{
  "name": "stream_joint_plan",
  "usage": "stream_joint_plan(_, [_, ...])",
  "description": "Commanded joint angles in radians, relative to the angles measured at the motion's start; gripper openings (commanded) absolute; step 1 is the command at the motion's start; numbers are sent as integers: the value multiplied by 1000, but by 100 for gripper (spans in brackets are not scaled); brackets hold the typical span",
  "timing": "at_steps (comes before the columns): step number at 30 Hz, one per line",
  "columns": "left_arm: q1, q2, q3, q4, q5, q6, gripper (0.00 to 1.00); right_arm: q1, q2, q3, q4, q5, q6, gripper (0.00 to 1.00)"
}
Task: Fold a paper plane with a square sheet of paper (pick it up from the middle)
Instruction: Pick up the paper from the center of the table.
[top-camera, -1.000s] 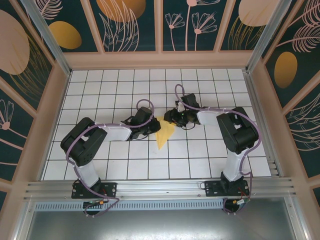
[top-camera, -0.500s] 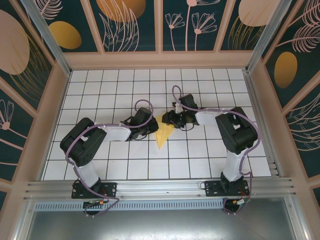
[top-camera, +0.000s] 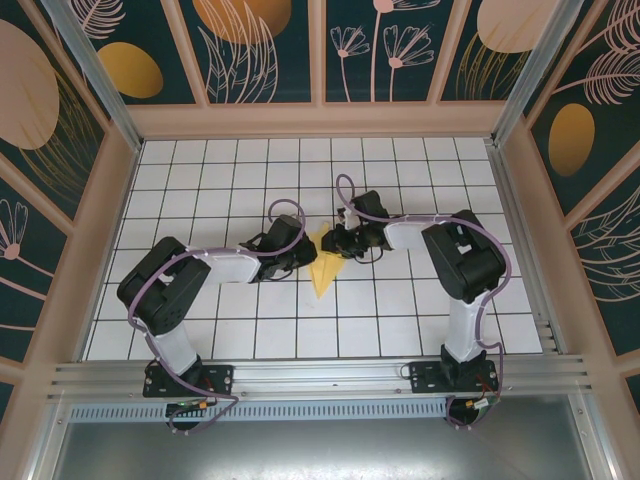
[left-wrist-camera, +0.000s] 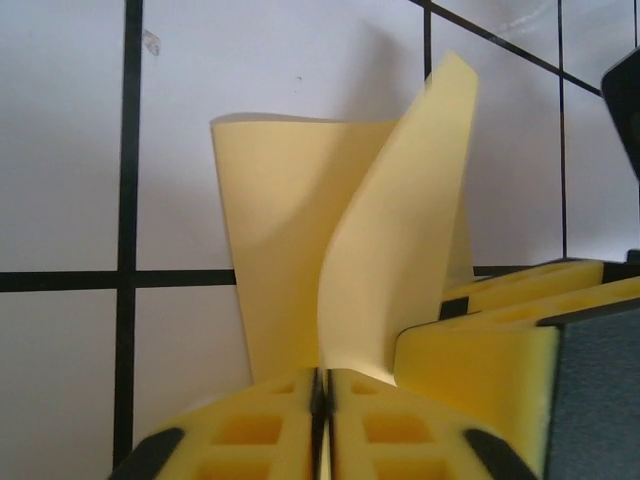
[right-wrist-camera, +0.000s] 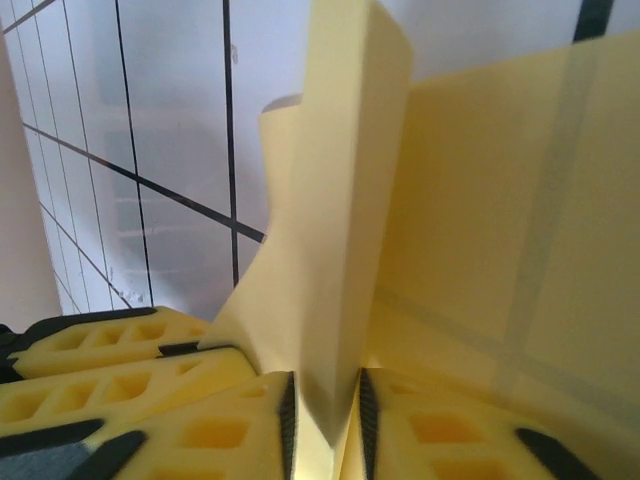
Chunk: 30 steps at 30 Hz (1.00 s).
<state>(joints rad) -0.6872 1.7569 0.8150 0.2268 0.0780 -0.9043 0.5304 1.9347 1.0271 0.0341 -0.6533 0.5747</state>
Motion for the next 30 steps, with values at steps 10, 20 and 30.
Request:
stream_joint_plan(10, [87,-264,-138,2,33,-82,70,-79,-110,-77,291,-188,124,4])
stream_joint_plan(20, [97,-385,-256,277,315,-184,98,-112,-138,-81,551,-363,354,4])
stream_joint_plan(30, [97,-329,-272,497,391,-270,91,-97,-123,-93,640,-392,461,4])
